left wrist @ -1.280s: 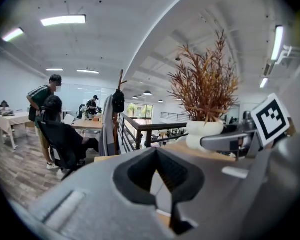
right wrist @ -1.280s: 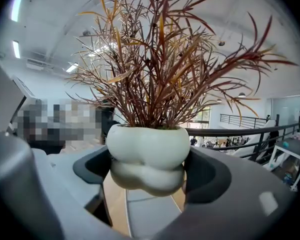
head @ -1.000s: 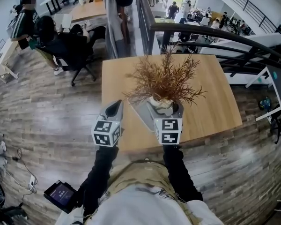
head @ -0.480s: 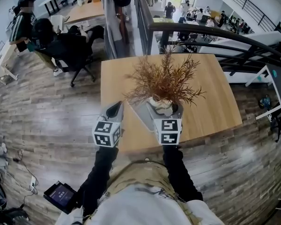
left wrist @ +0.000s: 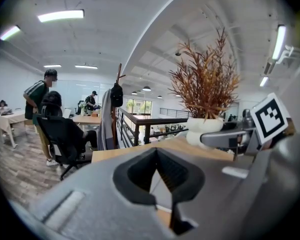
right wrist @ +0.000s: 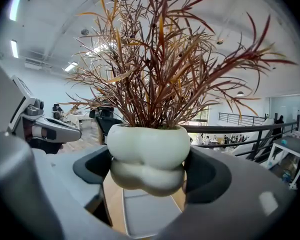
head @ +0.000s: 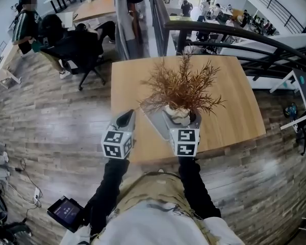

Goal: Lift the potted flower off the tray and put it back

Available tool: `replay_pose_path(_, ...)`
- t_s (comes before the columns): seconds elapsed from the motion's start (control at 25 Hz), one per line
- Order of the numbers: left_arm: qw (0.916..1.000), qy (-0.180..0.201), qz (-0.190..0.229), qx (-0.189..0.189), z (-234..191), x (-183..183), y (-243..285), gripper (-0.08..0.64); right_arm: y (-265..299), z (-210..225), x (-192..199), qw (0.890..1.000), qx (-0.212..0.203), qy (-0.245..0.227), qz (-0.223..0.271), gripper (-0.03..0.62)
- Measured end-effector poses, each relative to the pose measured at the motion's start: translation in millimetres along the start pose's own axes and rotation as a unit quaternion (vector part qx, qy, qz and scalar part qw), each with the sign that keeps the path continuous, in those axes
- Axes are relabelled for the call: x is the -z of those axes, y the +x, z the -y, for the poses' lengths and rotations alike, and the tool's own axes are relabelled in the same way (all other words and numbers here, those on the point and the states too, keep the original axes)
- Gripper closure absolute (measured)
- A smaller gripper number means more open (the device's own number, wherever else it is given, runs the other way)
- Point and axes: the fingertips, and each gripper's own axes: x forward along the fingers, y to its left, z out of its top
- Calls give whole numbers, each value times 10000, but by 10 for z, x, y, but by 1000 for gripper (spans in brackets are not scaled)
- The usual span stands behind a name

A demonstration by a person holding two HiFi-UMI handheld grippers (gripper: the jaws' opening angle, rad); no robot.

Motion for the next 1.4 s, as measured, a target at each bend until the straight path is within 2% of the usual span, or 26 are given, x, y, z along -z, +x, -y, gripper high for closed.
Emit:
replay_pose_path(0.44,9996,-73,-244,-132,-42,175,11,558,81,76,193,9999,-26,39,-94,132)
replay_pose_path(0.64,9990,-144,-348,-229,-71,289,52,558,202,160,416,9996,-47,34,-258,132)
replay_pose_path(0.8,9983,-195,-466,-298,-67,522,129,558,325,243,764,9993,-110,37,-362,132)
replay_pose_path(1.08,9968,-177,-659,-408,-284,1070,-84,558,395,-51,1566,9975,-200,4,-676,132)
replay_pose_path(1.4,9959,-79,-769,-472,-166,1713,71,558,563,-35,2447,9964,-340,14,-770,132)
